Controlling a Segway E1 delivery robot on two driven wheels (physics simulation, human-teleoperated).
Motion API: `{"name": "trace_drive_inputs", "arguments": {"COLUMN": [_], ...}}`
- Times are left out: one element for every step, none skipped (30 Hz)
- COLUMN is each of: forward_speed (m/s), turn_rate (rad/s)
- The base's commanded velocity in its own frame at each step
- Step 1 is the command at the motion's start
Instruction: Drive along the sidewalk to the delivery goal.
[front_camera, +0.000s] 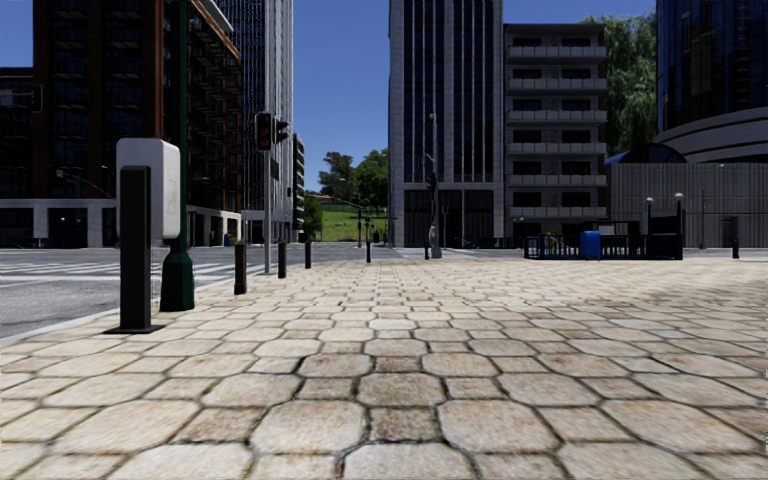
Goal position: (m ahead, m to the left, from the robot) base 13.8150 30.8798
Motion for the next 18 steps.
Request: {"name": "trace_drive_inputs", "arguments": {"forward_speed": [2.00, 2.00, 2.00, 2.00, 2.00, 2.00, 2.00, 2.00, 2.00, 2.00, 2.00, 2.00, 2.00, 2.00, 2.00, 2.00, 2.00, 2.00], "turn_rate": [0.00, 0.00, 0.00, 0.00, 0.00, 0.00, 0.00, 0.00, 0.00, 0.00, 0.00, 0.00, 0.00, 0.00, 0.00, 0.00, 0.00, 0.00]}}
